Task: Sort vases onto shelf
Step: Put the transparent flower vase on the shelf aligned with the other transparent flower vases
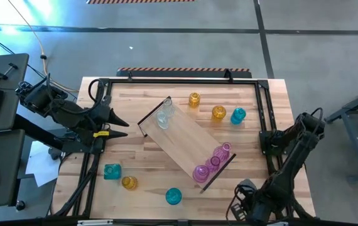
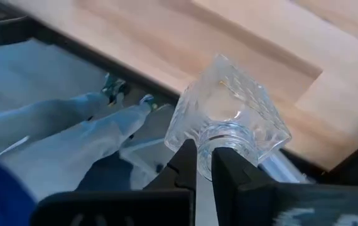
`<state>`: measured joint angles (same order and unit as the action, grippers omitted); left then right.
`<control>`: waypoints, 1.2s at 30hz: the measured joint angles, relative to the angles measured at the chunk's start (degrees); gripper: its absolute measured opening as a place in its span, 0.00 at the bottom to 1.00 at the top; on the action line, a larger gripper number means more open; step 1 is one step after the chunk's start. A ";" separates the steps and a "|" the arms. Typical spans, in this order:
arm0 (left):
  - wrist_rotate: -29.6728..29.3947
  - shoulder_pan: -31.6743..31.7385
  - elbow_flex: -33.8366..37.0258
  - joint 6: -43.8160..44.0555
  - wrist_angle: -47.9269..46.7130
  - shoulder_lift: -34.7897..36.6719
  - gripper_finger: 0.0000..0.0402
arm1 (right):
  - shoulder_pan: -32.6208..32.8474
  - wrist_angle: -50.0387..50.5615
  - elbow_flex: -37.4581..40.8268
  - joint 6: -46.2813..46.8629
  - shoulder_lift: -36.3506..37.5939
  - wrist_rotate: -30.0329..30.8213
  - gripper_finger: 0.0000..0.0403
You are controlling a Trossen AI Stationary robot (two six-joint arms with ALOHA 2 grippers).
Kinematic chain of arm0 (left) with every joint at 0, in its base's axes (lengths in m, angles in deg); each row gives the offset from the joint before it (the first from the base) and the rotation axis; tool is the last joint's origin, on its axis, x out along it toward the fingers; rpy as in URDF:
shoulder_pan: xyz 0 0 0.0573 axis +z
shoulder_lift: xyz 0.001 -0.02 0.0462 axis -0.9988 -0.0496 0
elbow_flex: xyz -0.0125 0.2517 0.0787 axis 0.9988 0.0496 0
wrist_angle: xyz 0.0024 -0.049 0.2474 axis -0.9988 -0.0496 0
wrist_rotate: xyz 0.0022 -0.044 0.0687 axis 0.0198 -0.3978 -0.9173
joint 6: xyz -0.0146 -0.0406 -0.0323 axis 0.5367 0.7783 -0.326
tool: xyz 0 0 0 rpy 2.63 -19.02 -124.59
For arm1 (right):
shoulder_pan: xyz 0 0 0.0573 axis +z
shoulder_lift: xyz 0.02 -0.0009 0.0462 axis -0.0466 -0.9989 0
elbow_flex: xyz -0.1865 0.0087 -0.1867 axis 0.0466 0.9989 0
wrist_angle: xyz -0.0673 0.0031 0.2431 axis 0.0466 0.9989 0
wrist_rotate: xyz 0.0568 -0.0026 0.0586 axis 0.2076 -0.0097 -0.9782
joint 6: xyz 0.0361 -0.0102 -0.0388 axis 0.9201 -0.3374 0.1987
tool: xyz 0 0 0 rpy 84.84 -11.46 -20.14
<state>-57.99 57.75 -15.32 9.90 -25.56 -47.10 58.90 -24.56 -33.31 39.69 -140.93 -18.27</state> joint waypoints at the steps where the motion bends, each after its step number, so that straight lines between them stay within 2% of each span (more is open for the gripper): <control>1: 0.00 0.00 0.00 0.02 0.00 0.00 0.36 | 0.00 0.44 -1.12 -0.01 0.03 0.00 0.00; 4: 0.02 0.00 0.00 0.02 0.00 0.00 0.36 | 0.00 2.30 -4.38 -0.33 0.03 0.31 0.00; 7: 0.02 -0.01 0.00 0.02 0.00 0.02 0.36 | 0.00 2.78 -8.01 -1.70 0.10 3.76 0.00; 16: 0.02 0.00 0.00 -0.96 -0.03 0.02 0.36 | 0.00 2.85 -20.39 -9.52 0.14 20.46 0.00; 21: 0.02 0.00 0.00 -0.96 -0.79 0.02 0.36 | -0.66 2.80 -27.35 -18.24 0.25 29.82 0.00; 25: 0.02 0.00 0.00 -0.96 -0.83 0.02 0.36 | -3.12 2.83 -31.39 -28.90 0.27 34.52 0.00; 30: -0.31 0.00 0.00 -0.98 -0.81 0.02 0.36 | -9.30 3.09 -34.79 -42.62 0.27 34.53 0.00; 36: -1.16 -0.01 0.00 -0.52 -0.21 0.01 0.36 | -20.48 2.76 -38.24 -58.48 0.27 26.37 0.00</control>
<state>-59.15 57.73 -15.32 9.38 -25.76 -47.10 38.41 -21.80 -71.55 -18.79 -140.65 8.10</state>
